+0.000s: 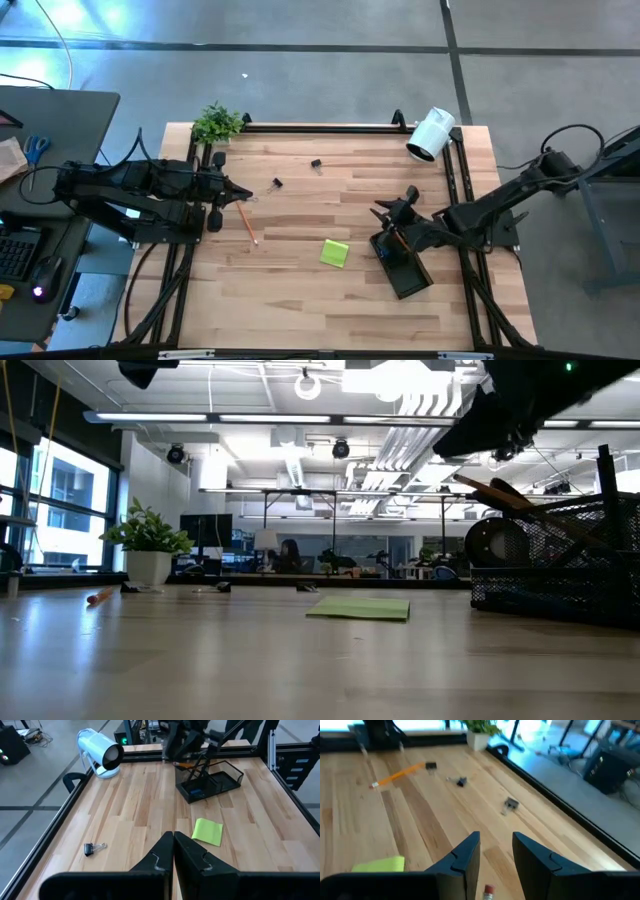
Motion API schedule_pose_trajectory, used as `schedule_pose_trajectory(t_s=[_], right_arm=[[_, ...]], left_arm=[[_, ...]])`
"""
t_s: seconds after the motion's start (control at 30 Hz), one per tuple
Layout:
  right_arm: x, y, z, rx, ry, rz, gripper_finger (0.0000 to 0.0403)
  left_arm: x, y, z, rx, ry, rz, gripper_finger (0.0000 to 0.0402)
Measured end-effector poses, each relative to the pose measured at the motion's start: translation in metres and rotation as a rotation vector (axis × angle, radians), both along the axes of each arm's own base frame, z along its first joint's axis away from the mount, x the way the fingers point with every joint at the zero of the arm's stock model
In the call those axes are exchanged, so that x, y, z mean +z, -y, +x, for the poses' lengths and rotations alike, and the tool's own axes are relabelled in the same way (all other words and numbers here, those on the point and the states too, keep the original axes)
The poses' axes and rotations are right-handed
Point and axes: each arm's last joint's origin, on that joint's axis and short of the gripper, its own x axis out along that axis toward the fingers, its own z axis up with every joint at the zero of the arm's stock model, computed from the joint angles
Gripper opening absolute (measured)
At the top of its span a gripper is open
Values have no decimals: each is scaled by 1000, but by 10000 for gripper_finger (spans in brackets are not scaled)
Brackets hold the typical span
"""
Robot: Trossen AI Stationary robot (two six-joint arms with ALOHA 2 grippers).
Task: Pick and place office supplies into organizer
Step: Put the orange pencil into the black desk organizer
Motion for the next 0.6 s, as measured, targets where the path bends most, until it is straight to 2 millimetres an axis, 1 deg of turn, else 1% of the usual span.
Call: schedule_pose_trajectory(t_s=[0.17,0.23,0.3,0.47,0.6], right_arm=[[29,-1,1,-23,-134,81,110],[35,-2,4,-30,-180,120,110],[35,-4,10,-26,-234,136,110],[21,-6,25,-16,-366,154,110],[15,-5,31,-49,-402,147,110]], left_arm=[[0,0,0,1,-2,-2,3],[0,0,0,1,-2,-3,3],[0,0,0,1,1,-3,3],[0,1,0,-18,2,-16,3],[0,1,0,-27,1,-23,3]])
